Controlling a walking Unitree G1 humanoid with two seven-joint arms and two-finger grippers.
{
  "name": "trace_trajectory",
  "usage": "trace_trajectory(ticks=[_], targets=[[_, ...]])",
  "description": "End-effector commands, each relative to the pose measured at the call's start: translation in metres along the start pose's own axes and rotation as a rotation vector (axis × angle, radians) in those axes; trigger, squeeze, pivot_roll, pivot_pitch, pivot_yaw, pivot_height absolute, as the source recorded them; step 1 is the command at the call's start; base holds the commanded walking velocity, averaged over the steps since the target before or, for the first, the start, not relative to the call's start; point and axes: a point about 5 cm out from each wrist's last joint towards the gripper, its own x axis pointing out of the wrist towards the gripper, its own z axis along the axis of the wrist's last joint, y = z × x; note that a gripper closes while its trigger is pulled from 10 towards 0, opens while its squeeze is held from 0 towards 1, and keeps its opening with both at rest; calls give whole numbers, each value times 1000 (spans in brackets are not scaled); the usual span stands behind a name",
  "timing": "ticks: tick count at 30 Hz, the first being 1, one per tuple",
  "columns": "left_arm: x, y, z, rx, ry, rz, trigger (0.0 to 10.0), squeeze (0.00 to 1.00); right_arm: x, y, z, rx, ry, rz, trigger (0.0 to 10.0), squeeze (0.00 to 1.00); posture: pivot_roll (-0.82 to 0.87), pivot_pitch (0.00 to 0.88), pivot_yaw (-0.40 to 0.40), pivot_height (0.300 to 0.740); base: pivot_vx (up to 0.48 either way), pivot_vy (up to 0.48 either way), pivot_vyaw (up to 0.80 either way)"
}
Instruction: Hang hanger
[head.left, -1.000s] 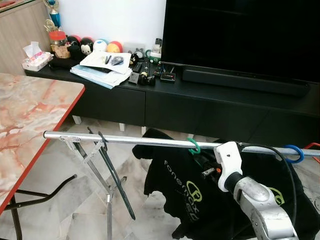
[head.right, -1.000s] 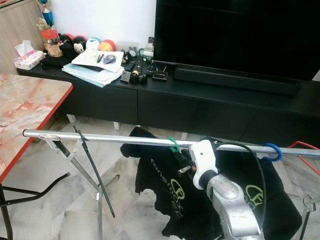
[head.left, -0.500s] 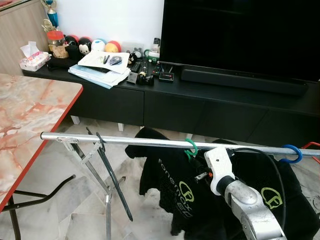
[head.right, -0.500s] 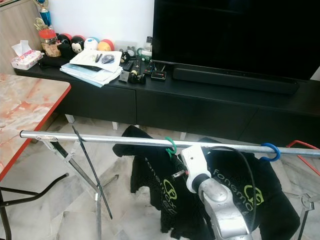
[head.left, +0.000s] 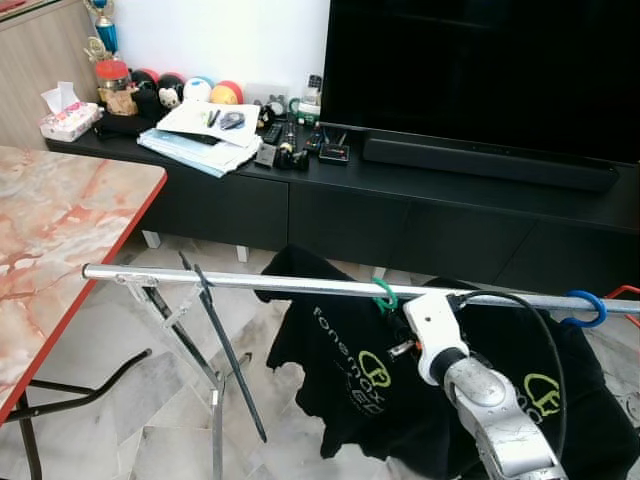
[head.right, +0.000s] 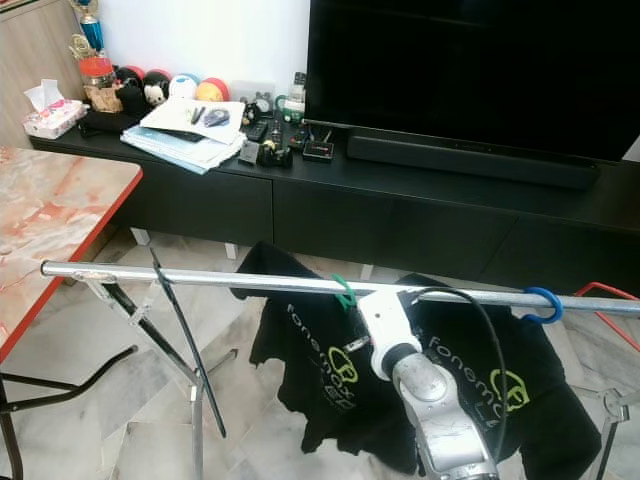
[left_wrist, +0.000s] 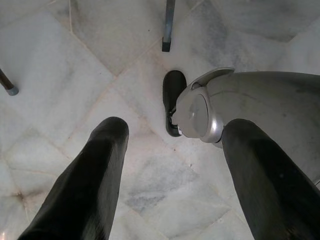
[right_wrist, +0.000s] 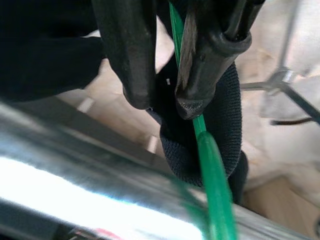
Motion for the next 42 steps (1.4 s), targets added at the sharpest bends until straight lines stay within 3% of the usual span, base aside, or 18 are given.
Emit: trace_trajectory(ticks=[1, 3, 14, 30, 35, 42], targets=[[-2, 1, -8, -16, 31, 0, 10000, 0, -1, 6, -10, 99, 20, 51, 10000, 0, 102, 133, -53, 740, 0, 0, 0], [-2, 1, -8, -16, 32, -1, 10000, 0, -1, 6, -7, 159, 3, 65, 10000, 0, 100, 133, -53, 740, 0, 0, 0], [-2, 1, -9, -21, 30, -6, 10000, 0, 0, -1, 4, 277, -87, 60, 10000, 0, 103, 134, -53, 740, 0, 0, 0], [-2, 1, -9, -25, 29, -12, 10000, 0, -3, -2, 12, 295, -142, 121, 10000, 0, 103, 136, -52, 740, 0, 0, 0], [-2, 1, -9, -26, 29, -15, 10000, 0, -8, -9, 21, 416, -228, 112, 10000, 0, 101, 138, -51, 740, 0, 0, 0], [-2, 1, -8, -24, 29, -16, 10000, 0, -10, -12, 14, 372, -191, 104, 10000, 0, 102, 138, -49, 740, 0, 0, 0]])
